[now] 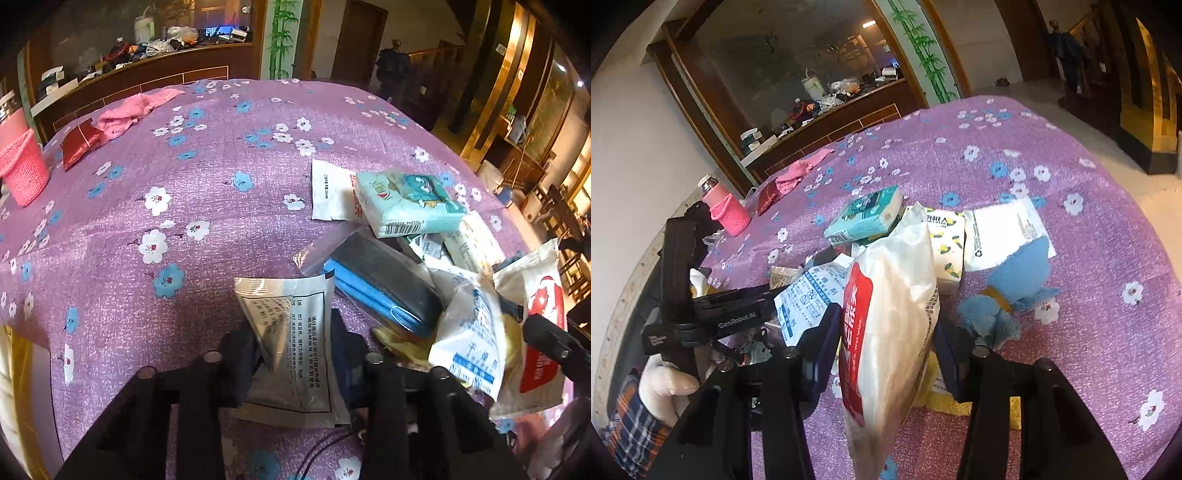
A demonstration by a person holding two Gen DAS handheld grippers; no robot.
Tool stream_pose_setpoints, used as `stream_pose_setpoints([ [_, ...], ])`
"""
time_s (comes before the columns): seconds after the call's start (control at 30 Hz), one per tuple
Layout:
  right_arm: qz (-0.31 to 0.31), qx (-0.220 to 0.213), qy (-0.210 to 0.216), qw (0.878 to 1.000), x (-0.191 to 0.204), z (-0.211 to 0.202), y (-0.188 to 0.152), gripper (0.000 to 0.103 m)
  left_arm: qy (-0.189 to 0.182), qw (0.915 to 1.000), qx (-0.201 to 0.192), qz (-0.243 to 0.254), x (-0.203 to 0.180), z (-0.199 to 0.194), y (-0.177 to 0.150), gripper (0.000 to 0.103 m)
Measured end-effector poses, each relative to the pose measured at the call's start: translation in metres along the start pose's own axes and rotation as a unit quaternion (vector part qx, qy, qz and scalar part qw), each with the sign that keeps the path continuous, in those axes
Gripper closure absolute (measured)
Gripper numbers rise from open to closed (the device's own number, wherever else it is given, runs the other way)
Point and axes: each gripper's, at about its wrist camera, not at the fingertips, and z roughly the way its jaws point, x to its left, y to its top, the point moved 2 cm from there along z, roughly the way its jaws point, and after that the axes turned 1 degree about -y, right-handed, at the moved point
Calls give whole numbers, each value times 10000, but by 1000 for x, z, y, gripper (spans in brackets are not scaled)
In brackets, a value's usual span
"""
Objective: Organize soft objects
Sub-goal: 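Grasp the white bag with red label with the right tool while the left grasps a white paper sachet, then carry the sachet and bag into the white box and open both tools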
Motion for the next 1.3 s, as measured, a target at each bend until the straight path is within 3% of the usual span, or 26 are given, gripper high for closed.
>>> stream_pose_setpoints([
  [0.23, 256, -279, 3, 9993, -14, -11, 5, 61, -140, 9994, -190, -250, 9, -21, -4, 72],
  [0.47, 350, -390, -3, 9986, -20, -14, 7, 61, -326, 9959, -629, -568, 23, -70, -15, 72],
  [0.73, 487, -434, -107, 9978, -27, -15, 5, 61, -545, 9901, -925, -900, 45, -135, -63, 72],
  [0.9, 574, -555, -73, 9968, -26, -24, 5, 61, -411, 9840, -1187, -1263, 75, -176, -104, 72],
  [1.03, 693, -540, 280, 9957, -14, -46, -2, 61, -249, 9759, -1415, -1642, 106, -207, -134, 72],
  [1.17, 415, -533, 511, 9964, 22, -73, -6, 61, 155, 9690, -1568, -1905, 140, -228, -161, 72],
  [1.3, 4, -441, 734, 9963, 68, -84, -10, 61, 306, 9606, -1535, -2299, 173, -233, -186, 72],
])
